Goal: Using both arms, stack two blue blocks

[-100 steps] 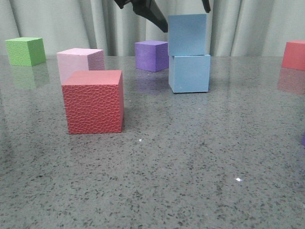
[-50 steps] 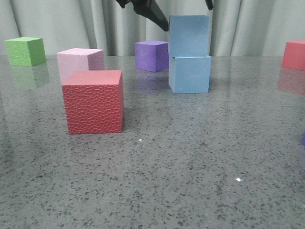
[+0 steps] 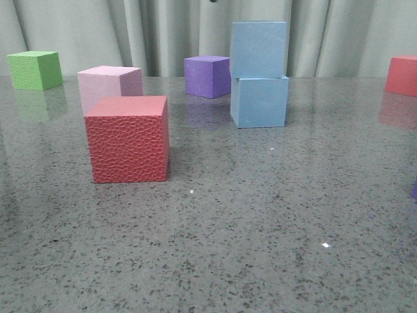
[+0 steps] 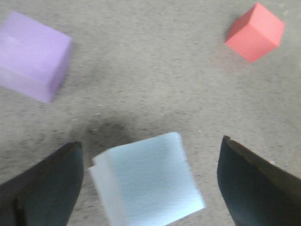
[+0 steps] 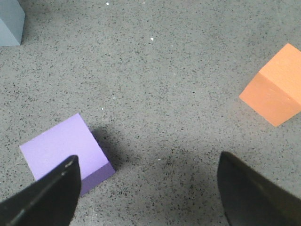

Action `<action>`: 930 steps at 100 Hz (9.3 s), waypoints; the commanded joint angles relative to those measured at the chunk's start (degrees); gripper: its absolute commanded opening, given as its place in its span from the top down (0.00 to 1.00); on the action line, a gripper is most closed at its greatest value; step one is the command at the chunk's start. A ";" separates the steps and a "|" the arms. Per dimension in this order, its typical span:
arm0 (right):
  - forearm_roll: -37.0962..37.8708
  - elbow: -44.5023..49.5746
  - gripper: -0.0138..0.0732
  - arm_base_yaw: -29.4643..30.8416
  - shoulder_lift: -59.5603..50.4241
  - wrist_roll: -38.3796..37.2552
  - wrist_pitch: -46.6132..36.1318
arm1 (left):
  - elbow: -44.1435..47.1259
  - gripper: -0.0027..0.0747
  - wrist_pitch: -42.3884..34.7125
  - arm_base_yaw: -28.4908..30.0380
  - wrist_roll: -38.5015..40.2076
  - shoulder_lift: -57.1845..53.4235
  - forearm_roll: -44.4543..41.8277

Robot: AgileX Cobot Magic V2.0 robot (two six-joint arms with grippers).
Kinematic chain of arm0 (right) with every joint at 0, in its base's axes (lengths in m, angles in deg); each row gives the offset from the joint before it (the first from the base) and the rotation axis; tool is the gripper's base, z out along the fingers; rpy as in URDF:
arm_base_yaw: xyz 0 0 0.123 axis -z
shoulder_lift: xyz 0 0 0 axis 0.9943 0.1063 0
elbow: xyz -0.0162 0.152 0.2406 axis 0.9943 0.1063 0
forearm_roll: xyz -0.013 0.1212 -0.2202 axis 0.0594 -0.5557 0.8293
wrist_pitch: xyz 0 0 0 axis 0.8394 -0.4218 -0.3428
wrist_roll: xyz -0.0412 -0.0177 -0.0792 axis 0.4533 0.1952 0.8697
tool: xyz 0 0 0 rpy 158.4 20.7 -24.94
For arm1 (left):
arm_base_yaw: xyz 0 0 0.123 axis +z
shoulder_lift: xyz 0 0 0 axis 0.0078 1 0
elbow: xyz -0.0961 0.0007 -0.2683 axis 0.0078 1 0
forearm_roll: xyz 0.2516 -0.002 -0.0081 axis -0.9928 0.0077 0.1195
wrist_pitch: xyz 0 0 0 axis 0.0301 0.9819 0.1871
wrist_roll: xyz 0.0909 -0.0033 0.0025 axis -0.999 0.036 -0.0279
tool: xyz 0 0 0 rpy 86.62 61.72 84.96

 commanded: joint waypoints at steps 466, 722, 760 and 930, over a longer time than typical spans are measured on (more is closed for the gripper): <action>2.06 -1.23 0.98 0.30 -0.13 0.65 -1.24 | 82.54 0.99 -13.26 27.43 -15.60 -82.58 -8.51; 2.06 -1.23 0.98 0.30 -0.13 0.65 -1.24 | 129.35 0.99 -62.46 34.73 -15.70 -117.64 -10.67; 2.06 -1.23 0.98 0.30 -0.13 0.65 -1.24 | 129.35 0.99 -62.46 34.73 -15.70 -117.64 -10.67; -9.07 42.44 0.98 8.19 -38.50 10.68 -51.89 | 129.35 0.99 -62.46 34.73 -15.70 -117.54 -10.67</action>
